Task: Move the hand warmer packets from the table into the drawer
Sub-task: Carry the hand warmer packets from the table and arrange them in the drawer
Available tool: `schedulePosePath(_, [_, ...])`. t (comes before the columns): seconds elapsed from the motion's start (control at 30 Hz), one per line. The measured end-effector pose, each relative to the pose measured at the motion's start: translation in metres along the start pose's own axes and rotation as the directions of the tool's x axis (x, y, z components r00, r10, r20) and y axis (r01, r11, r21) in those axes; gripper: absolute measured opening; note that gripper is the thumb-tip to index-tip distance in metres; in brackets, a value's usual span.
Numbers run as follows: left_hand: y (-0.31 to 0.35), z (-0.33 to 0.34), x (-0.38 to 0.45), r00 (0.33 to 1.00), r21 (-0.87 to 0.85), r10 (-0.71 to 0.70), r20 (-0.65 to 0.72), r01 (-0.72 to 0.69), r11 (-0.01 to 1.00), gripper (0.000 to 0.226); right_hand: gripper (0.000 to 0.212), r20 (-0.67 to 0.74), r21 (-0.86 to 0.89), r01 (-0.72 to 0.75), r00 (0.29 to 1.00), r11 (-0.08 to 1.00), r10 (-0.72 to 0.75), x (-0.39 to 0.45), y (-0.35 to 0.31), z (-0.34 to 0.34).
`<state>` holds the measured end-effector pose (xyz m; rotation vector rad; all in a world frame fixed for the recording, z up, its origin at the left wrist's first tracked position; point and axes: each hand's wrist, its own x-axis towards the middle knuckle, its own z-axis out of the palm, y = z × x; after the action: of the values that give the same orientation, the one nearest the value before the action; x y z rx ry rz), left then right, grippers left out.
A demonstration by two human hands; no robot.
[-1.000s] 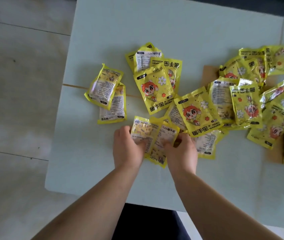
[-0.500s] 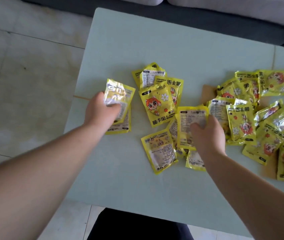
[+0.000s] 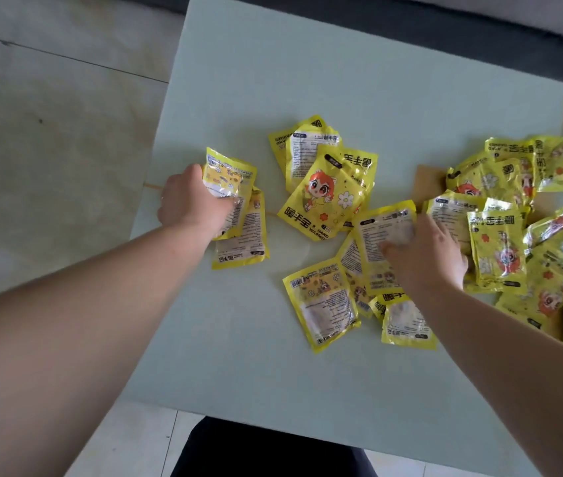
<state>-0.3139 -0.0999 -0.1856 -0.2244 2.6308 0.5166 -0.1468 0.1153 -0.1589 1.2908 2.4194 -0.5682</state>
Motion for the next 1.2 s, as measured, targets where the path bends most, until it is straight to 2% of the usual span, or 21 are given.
schedulePosePath(0.1, [0.002, -0.007, 0.002, 0.999, 0.049, -0.011, -0.032, 0.013, 0.999, 0.044, 0.036, -0.017, 0.049, 0.021, 1.000, 0.999, -0.020, 0.002, -0.003, -0.004])
schedulePosePath(0.17, [0.002, -0.014, 0.001, 0.999, 0.012, -0.001, -0.041, 0.002, 1.000, 0.043, 0.035, -0.025, 0.143, 0.028, 0.999, 0.989, -0.025, 0.001, -0.005, -0.008])
schedulePosePath(0.3, [-0.004, -0.032, -0.010, 0.999, -0.245, -0.026, -0.042, 0.015, 0.969, 0.053, 0.049, -0.039, 0.377, 0.026, 0.999, 0.926, -0.013, -0.012, -0.009, -0.028])
schedulePosePath(0.37, [-0.008, -0.038, -0.019, 0.997, -0.366, -0.070, -0.020, 0.058, 0.929, 0.056, 0.040, 0.004, 0.440, -0.002, 1.000, 0.898, 0.000, -0.019, -0.009, -0.032])
schedulePosePath(0.4, [-0.011, -0.040, -0.024, 0.996, -0.419, -0.090, 0.009, 0.086, 0.904, 0.051, 0.032, 0.057, 0.464, -0.055, 0.998, 0.884, 0.032, -0.024, -0.009, -0.032])
schedulePosePath(0.5, [-0.019, -0.030, -0.039, 0.966, -0.544, -0.121, 0.228, 0.230, 0.807, 0.012, 0.019, 0.283, 0.498, -0.264, 0.950, 0.826, 0.133, -0.043, -0.009, -0.017])
schedulePosePath(0.53, [-0.022, -0.023, -0.045, 0.949, -0.547, -0.133, 0.285, 0.275, 0.791, 0.008, 0.016, 0.339, 0.488, -0.307, 0.929, 0.817, 0.147, -0.051, -0.009, -0.010])
schedulePosePath(0.6, [-0.025, -0.006, -0.055, 0.920, -0.542, -0.178, 0.348, 0.352, 0.763, 0.009, 0.015, 0.379, 0.451, -0.315, 0.915, 0.835, 0.141, -0.065, -0.010, 0.007])
schedulePosePath(0.67, [-0.025, 0.008, -0.062, 0.905, -0.563, -0.215, 0.366, 0.399, 0.724, 0.012, 0.022, 0.343, 0.414, -0.264, 0.932, 0.871, 0.119, -0.074, -0.011, 0.025])
schedulePosePath(0.73, [-0.022, 0.020, -0.064, 0.921, -0.554, -0.234, 0.311, 0.376, 0.743, 0.016, 0.031, 0.265, 0.333, -0.160, 0.962, 0.929, 0.070, -0.078, -0.010, 0.041])
schedulePosePath(0.8, [-0.016, 0.028, -0.062, 0.951, -0.503, -0.243, 0.191, 0.307, 0.808, 0.029, 0.036, 0.185, 0.247, -0.053, 0.983, 0.968, 0.007, -0.080, -0.009, 0.051])
schedulePosePath(0.87, [-0.011, 0.033, -0.058, 0.966, -0.419, -0.249, 0.071, 0.255, 0.871, 0.038, 0.038, 0.125, 0.185, 0.030, 0.991, 0.982, -0.054, -0.082, -0.010, 0.057])
schedulePosePath(0.93, [-0.008, 0.034, -0.056, 0.970, -0.355, -0.244, -0.007, 0.226, 0.907, 0.038, 0.040, 0.087, 0.156, 0.077, 0.992, 0.985, -0.091, -0.083, -0.010, 0.060])
schedulePosePath(1.07, [-0.008, 0.035, -0.054, 0.977, -0.366, -0.214, -0.024, 0.190, 0.911, 0.040, 0.036, 0.087, 0.200, 0.064, 0.993, 0.978, -0.082, -0.084, -0.010, 0.063])
schedulePosePath(1.2, [-0.009, 0.029, -0.054, 0.981, -0.395, -0.189, 0.035, 0.188, 0.899, 0.035, 0.038, 0.141, 0.217, 0.019, 0.989, 0.976, -0.050, -0.081, -0.008, 0.063])
